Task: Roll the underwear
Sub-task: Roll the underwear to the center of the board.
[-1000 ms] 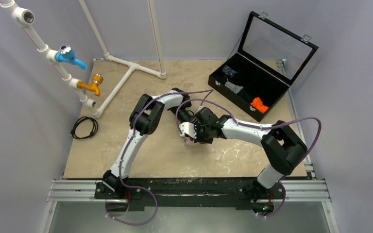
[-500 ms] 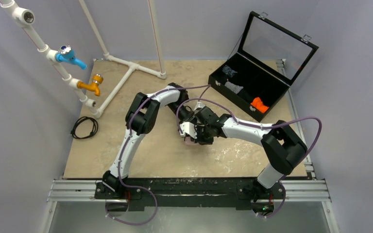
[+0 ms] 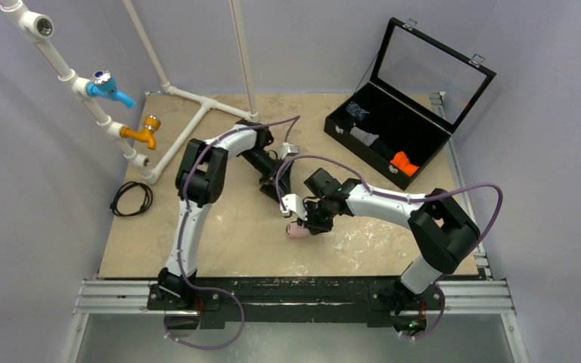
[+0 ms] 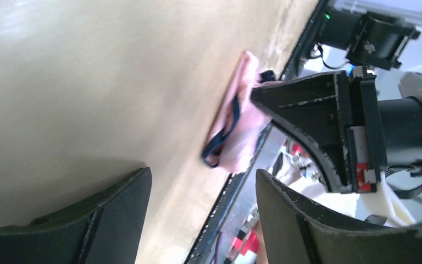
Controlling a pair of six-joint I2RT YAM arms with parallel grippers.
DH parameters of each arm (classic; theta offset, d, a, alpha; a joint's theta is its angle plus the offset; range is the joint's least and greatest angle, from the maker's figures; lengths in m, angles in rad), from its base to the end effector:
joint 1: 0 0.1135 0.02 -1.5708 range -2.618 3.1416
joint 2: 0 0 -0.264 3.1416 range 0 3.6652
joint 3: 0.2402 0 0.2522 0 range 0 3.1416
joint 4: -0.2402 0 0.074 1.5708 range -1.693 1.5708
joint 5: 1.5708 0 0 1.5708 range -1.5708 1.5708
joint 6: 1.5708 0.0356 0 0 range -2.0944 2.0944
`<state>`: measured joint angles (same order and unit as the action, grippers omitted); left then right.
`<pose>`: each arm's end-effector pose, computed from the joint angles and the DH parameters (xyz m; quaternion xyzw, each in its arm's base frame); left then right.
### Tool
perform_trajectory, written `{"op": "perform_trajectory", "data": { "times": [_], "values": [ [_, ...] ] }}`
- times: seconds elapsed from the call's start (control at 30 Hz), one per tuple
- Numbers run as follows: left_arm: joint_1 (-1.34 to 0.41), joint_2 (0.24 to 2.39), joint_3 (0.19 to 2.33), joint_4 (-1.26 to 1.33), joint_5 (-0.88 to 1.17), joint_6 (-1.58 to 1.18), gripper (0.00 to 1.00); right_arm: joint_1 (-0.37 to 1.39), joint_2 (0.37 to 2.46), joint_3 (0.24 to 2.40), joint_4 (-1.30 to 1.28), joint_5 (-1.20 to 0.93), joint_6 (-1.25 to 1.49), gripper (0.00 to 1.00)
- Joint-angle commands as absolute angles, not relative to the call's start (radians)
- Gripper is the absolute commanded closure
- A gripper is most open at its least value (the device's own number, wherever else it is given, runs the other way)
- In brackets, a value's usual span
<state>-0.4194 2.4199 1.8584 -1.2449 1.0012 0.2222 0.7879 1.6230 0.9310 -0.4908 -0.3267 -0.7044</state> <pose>0.3857 -0.2048 0.1176 -0.2212 -0.8446 0.4642 0.1495 0.2045 0.2217 0.1673 -0.6802 0.6897 0.1674 0.1834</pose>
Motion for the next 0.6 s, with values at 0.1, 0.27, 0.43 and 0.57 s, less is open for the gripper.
{"op": "perform_trajectory", "data": {
  "times": [0.1,0.27,0.43,0.57],
  "values": [
    [-0.264,2.226,1.715,-1.056,0.913,0.127,0.35,0.756,1.686,0.949,-0.665,-0.425,-0.667,1.00],
    [-0.215,2.080,1.551,-0.972,0.920,0.130,0.39,0.705,1.746,1.014,-0.716,-0.489,-0.677,1.00],
    [-0.215,1.910,1.365,-0.846,0.906,0.173,0.40,0.641,1.867,1.139,-0.814,-0.576,-0.726,1.00],
    [-0.234,1.777,1.255,-0.769,0.882,0.224,0.40,0.572,2.017,1.286,-0.952,-0.657,-0.803,1.00]
  ]
}}
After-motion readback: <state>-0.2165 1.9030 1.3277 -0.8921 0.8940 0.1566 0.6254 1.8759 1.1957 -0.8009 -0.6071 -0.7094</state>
